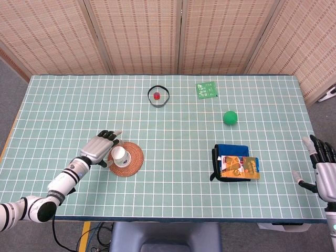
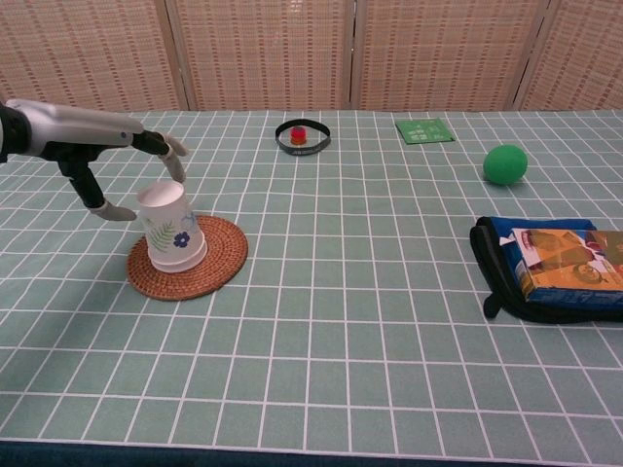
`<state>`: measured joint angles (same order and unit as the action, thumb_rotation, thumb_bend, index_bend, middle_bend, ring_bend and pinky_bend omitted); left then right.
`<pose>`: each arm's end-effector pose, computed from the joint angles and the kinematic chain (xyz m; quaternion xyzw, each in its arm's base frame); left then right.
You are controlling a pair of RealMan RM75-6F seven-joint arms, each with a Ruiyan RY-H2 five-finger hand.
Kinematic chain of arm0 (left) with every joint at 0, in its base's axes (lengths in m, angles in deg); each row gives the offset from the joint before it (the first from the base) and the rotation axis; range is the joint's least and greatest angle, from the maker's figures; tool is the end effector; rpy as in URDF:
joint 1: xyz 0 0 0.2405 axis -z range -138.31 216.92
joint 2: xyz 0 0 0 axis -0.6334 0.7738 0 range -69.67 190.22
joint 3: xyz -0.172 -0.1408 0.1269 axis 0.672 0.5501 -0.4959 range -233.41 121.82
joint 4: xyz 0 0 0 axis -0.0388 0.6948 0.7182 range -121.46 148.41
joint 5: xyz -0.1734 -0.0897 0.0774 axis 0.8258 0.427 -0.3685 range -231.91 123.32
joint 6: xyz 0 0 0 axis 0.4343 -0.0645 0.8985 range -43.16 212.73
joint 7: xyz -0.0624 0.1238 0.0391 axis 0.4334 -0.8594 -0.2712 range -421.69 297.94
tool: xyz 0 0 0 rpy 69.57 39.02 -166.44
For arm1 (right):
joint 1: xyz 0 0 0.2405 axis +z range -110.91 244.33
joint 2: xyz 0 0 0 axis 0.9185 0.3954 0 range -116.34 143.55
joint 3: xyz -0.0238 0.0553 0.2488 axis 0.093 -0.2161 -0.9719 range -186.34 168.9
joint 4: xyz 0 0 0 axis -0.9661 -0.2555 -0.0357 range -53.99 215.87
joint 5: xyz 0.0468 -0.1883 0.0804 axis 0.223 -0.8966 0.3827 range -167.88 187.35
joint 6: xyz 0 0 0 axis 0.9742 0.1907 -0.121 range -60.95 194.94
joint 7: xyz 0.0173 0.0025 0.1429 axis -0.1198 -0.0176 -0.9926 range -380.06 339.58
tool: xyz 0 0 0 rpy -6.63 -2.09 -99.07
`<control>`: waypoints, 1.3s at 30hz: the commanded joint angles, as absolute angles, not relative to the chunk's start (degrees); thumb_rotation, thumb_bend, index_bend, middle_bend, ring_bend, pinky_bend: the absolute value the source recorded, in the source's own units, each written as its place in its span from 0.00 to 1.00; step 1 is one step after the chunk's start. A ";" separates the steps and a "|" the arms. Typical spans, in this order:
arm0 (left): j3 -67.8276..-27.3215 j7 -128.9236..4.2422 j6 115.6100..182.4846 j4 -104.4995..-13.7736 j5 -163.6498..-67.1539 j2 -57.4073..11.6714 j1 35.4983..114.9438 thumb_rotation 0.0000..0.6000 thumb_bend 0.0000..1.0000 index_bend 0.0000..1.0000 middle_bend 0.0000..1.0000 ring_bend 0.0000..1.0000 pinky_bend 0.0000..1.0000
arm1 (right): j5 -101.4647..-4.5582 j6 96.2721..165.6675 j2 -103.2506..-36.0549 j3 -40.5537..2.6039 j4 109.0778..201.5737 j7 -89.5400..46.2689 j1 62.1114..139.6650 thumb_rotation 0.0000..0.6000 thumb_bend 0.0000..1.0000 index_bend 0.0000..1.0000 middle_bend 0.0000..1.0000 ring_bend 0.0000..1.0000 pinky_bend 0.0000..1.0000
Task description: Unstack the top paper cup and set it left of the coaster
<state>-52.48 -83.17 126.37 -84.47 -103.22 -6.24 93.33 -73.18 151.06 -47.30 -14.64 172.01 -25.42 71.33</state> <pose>-0.1490 0.3596 0.0575 -0.8013 -0.3820 -0.2399 0.3930 -0.3228 -0.1912 0.1886 0.5643 -0.3920 0.3985 0.6075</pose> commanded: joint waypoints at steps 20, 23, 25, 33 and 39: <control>-52.91 -82.64 126.89 -84.51 -102.78 -6.79 94.40 1.00 0.33 0.32 0.00 0.00 0.00 | -73.11 151.11 -47.20 -14.59 172.09 -25.39 71.17 1.00 0.25 0.00 0.00 0.00 0.00; -52.91 -82.40 126.91 -84.36 -102.92 -6.95 94.45 1.00 0.33 0.34 0.00 0.00 0.00 | -73.08 151.14 -47.17 -14.59 172.12 -25.38 71.14 1.00 0.25 0.00 0.00 0.00 0.00; -52.90 -82.27 126.96 -84.29 -103.11 -7.07 94.47 1.00 0.33 0.35 0.00 0.00 0.00 | -73.04 151.21 -47.12 -14.60 172.18 -25.33 71.08 1.00 0.25 0.00 0.00 0.00 0.00; -52.73 -81.84 127.13 -84.09 -103.56 -7.28 94.63 1.00 0.33 0.39 0.00 0.00 0.00 | -73.17 151.38 -47.09 -14.54 172.22 -25.24 70.97 1.00 0.25 0.00 0.00 0.00 0.00; -52.73 -82.63 127.40 -85.19 -102.88 -6.57 95.14 1.00 0.33 0.40 0.00 0.00 0.00 | -73.06 151.25 -47.02 -14.57 172.19 -25.37 70.98 1.00 0.25 0.00 0.00 0.00 0.00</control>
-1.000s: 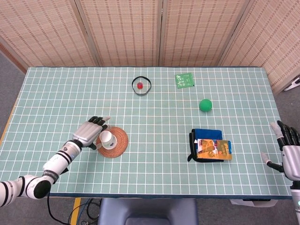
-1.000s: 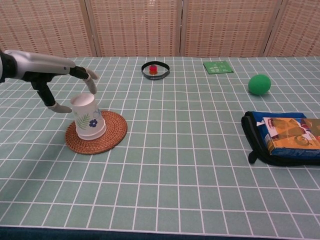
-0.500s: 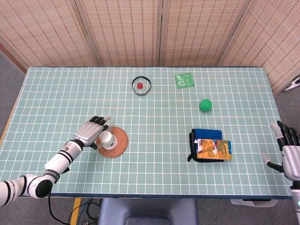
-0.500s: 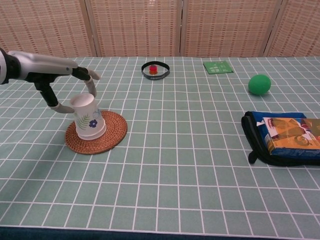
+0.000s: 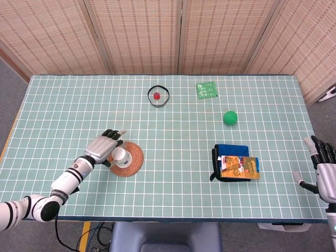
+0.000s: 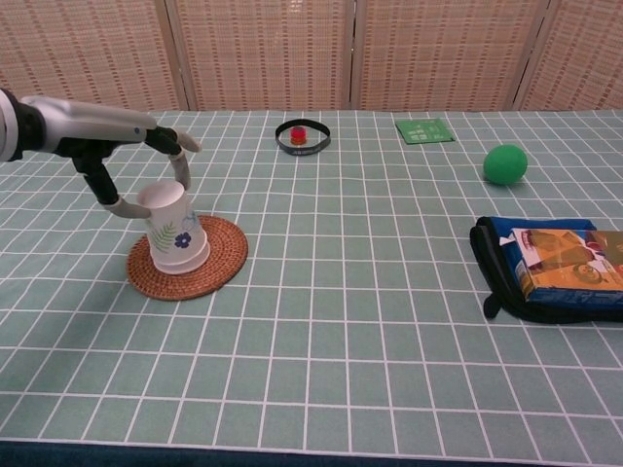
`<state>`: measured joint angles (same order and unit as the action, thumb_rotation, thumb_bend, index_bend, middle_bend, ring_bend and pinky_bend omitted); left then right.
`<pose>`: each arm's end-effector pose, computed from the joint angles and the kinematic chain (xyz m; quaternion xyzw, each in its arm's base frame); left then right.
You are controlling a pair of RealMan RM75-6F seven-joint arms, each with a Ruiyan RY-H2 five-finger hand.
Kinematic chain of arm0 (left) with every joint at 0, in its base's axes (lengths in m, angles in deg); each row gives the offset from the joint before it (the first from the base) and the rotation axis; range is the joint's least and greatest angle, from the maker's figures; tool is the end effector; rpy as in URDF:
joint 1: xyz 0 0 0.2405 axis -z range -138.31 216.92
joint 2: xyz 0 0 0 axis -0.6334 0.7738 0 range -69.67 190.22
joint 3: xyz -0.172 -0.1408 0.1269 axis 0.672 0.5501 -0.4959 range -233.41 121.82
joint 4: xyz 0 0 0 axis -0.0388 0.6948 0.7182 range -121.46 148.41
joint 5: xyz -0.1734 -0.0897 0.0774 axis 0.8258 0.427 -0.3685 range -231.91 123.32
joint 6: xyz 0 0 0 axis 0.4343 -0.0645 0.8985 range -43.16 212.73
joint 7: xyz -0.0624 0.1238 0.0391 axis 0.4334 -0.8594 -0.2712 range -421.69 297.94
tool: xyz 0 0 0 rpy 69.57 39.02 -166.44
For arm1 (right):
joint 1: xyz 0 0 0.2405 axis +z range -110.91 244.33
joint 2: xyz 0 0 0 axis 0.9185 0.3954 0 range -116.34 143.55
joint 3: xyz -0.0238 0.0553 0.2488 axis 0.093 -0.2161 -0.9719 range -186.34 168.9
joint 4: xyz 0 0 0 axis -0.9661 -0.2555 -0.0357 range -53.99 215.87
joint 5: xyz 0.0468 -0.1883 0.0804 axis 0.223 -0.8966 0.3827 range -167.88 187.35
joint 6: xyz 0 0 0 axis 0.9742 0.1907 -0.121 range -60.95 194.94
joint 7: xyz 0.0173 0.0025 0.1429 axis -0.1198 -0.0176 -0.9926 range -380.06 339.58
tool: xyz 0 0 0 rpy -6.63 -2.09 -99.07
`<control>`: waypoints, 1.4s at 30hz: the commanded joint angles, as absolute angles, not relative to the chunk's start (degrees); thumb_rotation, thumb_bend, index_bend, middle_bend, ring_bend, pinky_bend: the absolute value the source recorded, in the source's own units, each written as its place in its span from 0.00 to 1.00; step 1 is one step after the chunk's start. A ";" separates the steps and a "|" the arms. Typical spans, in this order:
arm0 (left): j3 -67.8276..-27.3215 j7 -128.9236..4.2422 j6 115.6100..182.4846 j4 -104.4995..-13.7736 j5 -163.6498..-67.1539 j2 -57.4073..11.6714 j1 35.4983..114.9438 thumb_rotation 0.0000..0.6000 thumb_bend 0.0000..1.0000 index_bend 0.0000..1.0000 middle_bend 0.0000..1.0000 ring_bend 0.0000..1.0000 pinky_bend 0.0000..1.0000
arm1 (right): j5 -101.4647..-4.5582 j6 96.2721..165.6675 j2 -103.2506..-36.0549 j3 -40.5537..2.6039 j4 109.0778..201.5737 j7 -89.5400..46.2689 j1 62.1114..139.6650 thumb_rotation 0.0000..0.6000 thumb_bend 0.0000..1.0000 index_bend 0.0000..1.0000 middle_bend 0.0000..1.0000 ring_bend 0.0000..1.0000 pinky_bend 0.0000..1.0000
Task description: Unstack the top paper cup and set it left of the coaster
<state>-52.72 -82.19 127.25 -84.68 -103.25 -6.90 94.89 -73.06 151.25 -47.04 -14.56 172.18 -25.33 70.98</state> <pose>-0.1379 0.3614 0.0540 -0.8024 -0.3791 -0.2524 0.3856 -0.3239 -0.1889 0.1902 0.5628 -0.3925 0.3960 0.6103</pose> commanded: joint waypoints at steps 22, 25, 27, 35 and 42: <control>-53.92 -99.21 140.41 -107.11 -89.48 7.75 100.22 1.00 0.33 0.40 0.00 0.00 0.00 | -73.35 151.13 -46.82 -14.42 172.22 -25.78 70.98 1.00 0.25 0.00 0.00 0.00 0.00; -54.25 -99.57 141.79 -109.19 -89.56 10.12 99.50 1.00 0.33 0.40 0.00 0.00 0.00 | -73.27 150.90 -47.01 -14.36 172.22 -25.26 71.07 1.00 0.25 0.00 0.00 0.00 0.00; -54.52 -99.21 142.41 -110.09 -89.86 11.59 98.65 1.00 0.33 0.40 0.00 0.00 0.00 | -73.16 150.65 -47.17 -14.35 172.24 -24.86 71.21 1.00 0.25 0.00 0.00 0.00 0.00; -55.70 -93.74 141.93 -108.53 -94.36 13.91 93.44 1.00 0.33 0.40 0.00 0.00 0.00 | -73.24 150.31 -47.75 -14.13 172.64 -23.19 71.44 1.00 0.25 0.00 0.00 0.00 0.00; -55.87 -87.57 138.84 -102.20 -99.11 11.63 89.69 1.00 0.33 0.40 0.00 0.00 0.00 | -73.33 150.30 -48.02 -14.06 173.04 -21.99 71.57 1.00 0.25 0.00 0.00 0.00 0.00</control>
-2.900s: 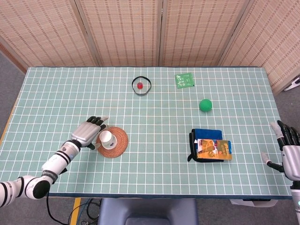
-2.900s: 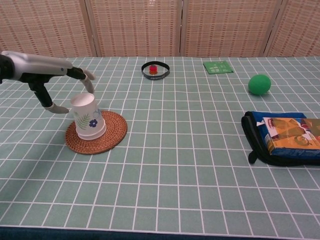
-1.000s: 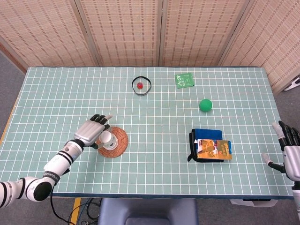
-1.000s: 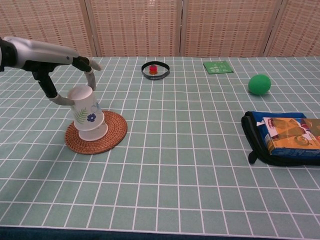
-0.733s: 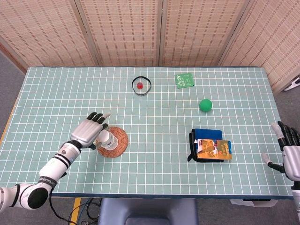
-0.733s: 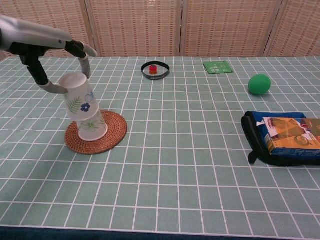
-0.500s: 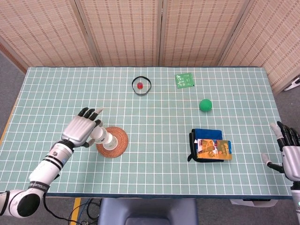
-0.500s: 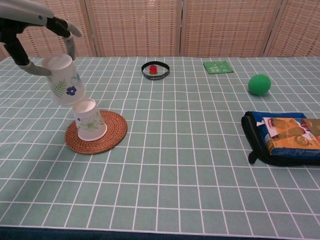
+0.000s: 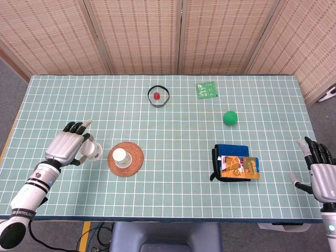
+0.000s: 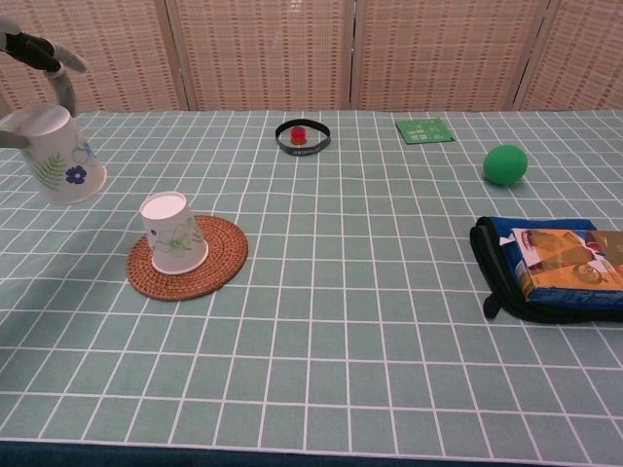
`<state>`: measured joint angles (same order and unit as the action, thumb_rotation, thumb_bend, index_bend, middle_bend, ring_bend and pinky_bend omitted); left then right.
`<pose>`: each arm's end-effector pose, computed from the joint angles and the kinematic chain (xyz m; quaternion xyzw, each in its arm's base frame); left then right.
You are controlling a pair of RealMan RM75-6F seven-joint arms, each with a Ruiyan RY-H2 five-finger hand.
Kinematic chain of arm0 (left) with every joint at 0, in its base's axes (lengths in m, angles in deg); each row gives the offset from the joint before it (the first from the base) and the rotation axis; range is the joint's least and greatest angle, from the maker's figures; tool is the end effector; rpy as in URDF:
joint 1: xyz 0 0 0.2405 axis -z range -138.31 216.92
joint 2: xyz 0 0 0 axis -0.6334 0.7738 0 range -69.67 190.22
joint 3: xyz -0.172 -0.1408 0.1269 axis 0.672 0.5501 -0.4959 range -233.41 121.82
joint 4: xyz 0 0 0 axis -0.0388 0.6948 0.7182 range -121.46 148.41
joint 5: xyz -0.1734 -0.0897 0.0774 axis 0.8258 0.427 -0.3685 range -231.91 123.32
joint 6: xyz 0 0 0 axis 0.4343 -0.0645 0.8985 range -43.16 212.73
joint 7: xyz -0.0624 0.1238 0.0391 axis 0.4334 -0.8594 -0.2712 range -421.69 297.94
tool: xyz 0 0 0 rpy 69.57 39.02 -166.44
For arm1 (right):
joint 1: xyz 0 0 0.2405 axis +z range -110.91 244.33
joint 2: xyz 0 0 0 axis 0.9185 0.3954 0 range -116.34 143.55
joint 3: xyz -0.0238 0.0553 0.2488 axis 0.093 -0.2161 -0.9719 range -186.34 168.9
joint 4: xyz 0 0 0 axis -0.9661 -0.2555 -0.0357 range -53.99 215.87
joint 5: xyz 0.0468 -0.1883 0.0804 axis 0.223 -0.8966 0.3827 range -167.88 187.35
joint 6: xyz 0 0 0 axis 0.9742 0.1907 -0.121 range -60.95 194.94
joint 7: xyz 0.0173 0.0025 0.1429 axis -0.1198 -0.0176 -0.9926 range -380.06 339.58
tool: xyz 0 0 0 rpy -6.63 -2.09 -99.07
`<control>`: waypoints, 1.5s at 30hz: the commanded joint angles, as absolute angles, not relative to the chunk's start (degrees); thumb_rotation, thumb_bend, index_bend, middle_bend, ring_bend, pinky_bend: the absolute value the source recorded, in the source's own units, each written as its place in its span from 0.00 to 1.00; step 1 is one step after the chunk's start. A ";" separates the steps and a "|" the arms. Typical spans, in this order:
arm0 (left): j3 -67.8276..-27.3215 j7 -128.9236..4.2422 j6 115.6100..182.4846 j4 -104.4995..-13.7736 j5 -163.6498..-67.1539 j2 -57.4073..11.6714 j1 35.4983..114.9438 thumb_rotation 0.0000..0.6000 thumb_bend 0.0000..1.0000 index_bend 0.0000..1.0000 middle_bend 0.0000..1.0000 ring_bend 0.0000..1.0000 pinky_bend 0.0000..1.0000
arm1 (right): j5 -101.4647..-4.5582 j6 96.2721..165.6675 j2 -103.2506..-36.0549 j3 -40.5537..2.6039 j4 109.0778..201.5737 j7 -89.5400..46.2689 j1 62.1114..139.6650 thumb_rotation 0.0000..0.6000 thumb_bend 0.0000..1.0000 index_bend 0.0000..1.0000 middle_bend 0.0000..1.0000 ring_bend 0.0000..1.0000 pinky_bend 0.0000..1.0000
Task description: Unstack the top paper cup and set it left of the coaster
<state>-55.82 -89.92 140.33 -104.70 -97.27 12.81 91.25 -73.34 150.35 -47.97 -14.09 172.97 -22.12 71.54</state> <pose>-0.1491 0.3216 0.1527 -0.7529 -0.3640 -0.2362 0.4949 -0.3196 -0.1902 0.1796 0.5769 -0.3894 0.3834 0.6071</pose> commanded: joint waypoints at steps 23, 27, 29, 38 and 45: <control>-54.19 -71.11 130.47 -85.16 -112.20 2.79 83.64 1.00 0.33 0.39 0.00 0.00 0.00 | -73.25 150.41 -48.79 -13.62 173.62 -19.05 71.42 1.00 0.25 0.00 0.00 0.00 0.00; -53.78 -68.11 129.45 -82.50 -114.77 1.76 82.92 1.00 0.33 0.39 0.00 0.00 0.00 | -73.01 150.34 -48.97 -13.54 173.67 -18.32 71.35 1.00 0.25 0.00 0.00 0.00 0.00; -53.66 -66.74 129.06 -81.49 -115.76 1.39 82.55 1.00 0.33 0.39 0.00 0.00 0.00 | -72.85 150.45 -49.06 -13.58 173.69 -18.01 71.28 1.00 0.25 0.00 0.00 0.00 0.00; -53.46 -60.51 127.24 -76.09 -120.59 -0.62 81.04 1.00 0.33 0.40 0.00 0.00 0.00 | -72.45 150.56 -49.55 -13.62 173.82 -16.46 71.20 1.00 0.25 0.00 0.00 0.00 0.00; -53.54 -55.57 126.55 -71.42 -124.09 -2.80 79.87 1.00 0.33 0.40 0.00 0.00 0.00 | -72.33 150.77 -49.79 -13.60 173.90 -15.65 71.07 1.00 0.25 0.00 0.00 0.00 0.00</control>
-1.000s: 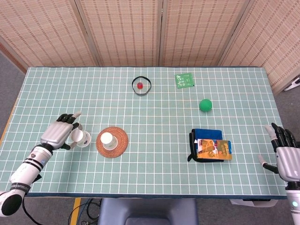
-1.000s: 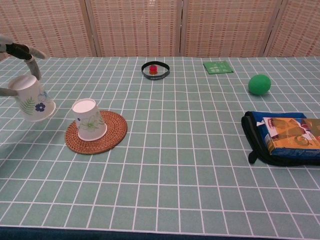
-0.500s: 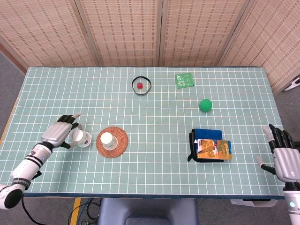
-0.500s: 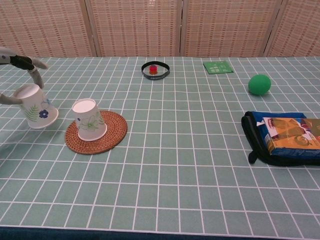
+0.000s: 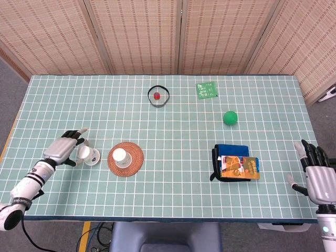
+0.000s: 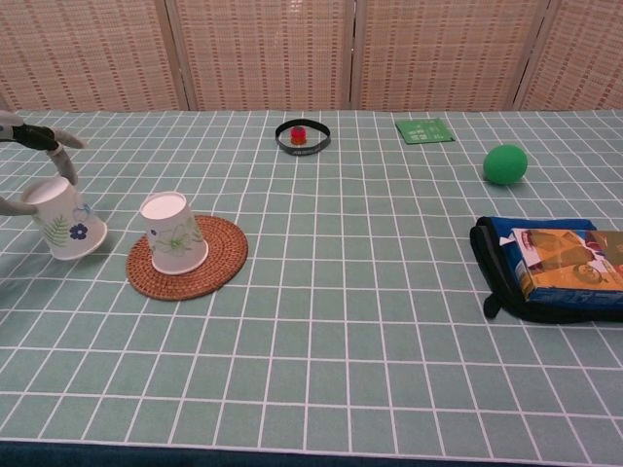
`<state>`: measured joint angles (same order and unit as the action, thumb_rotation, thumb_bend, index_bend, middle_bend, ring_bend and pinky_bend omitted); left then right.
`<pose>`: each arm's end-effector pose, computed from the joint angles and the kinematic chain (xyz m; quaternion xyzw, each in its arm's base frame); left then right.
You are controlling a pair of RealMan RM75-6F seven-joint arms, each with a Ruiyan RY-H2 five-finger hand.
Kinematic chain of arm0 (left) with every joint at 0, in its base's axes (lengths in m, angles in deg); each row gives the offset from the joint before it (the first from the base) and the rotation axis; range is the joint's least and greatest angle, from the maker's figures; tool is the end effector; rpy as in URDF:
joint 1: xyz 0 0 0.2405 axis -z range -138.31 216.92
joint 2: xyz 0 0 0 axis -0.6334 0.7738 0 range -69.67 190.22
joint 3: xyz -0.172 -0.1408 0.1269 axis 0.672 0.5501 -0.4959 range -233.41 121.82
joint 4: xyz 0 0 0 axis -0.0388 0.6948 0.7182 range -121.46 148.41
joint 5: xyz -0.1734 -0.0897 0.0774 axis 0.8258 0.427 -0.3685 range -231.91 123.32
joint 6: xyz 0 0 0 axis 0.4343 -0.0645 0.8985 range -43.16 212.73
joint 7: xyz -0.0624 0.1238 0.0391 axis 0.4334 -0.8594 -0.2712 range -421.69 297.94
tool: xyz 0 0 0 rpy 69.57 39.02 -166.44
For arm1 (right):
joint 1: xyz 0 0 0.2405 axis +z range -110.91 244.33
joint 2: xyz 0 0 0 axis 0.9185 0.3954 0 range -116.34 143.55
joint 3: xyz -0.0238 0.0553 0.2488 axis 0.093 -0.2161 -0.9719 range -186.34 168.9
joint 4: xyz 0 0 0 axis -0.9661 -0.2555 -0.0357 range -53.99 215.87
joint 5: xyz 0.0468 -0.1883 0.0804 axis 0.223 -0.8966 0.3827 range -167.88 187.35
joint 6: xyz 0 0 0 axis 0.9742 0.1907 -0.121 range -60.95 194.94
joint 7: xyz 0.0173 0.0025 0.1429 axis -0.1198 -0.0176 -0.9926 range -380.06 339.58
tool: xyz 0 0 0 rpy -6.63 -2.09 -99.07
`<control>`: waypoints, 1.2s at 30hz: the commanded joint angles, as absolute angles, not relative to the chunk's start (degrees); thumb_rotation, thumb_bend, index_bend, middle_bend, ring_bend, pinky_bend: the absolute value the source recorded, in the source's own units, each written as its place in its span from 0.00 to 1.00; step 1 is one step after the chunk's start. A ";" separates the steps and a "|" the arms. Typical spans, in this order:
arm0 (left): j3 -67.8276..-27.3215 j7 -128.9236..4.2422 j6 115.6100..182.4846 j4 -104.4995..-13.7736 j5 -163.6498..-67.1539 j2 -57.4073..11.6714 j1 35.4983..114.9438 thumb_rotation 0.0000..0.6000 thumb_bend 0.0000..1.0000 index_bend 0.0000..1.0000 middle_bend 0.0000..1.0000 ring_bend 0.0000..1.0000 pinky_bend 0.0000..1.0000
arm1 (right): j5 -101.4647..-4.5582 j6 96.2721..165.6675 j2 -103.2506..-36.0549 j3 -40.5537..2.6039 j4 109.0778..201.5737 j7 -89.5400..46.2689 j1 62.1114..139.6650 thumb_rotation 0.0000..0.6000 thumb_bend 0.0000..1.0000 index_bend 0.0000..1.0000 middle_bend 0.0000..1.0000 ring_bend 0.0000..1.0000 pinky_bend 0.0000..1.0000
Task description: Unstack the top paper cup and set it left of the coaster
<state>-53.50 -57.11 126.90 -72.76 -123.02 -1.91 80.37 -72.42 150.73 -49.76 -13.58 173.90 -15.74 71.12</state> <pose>-0.2496 0.3535 0.1117 -0.7353 -0.4475 -0.2591 0.4381 -0.3182 -0.1855 0.1679 0.5851 -0.3782 0.3565 0.6226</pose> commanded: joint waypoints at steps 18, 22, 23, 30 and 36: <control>-52.92 -46.44 124.69 -64.87 -130.06 -6.93 79.87 1.00 0.33 0.26 0.00 0.00 0.00 | -71.26 149.83 -50.06 -13.94 173.49 -15.18 71.41 1.00 0.25 0.00 0.00 0.00 0.00; -52.53 -47.50 125.59 -66.93 -129.83 -5.32 79.63 1.00 0.33 0.07 0.00 0.00 0.00 | -71.33 149.99 -49.94 -14.00 173.43 -15.60 71.35 1.00 0.25 0.00 0.00 0.00 0.00; -52.43 -48.14 125.85 -67.79 -129.51 -4.72 79.51 1.00 0.33 0.04 0.00 0.00 0.00 | -71.30 149.98 -49.89 -14.00 173.43 -15.72 71.33 1.00 0.25 0.00 0.00 0.00 0.00; -52.21 -56.52 129.41 -79.43 -125.22 2.83 77.61 1.00 0.33 0.00 0.00 0.00 0.00 | -72.10 150.50 -49.35 -13.84 173.54 -16.95 71.08 1.00 0.25 0.00 0.00 0.00 0.00; -53.39 -63.69 138.72 -91.31 -122.98 9.90 72.17 1.00 0.33 0.00 0.00 0.00 0.00 | -73.38 150.90 -48.97 -13.37 173.65 -17.84 70.92 1.00 0.26 0.00 0.00 0.00 0.00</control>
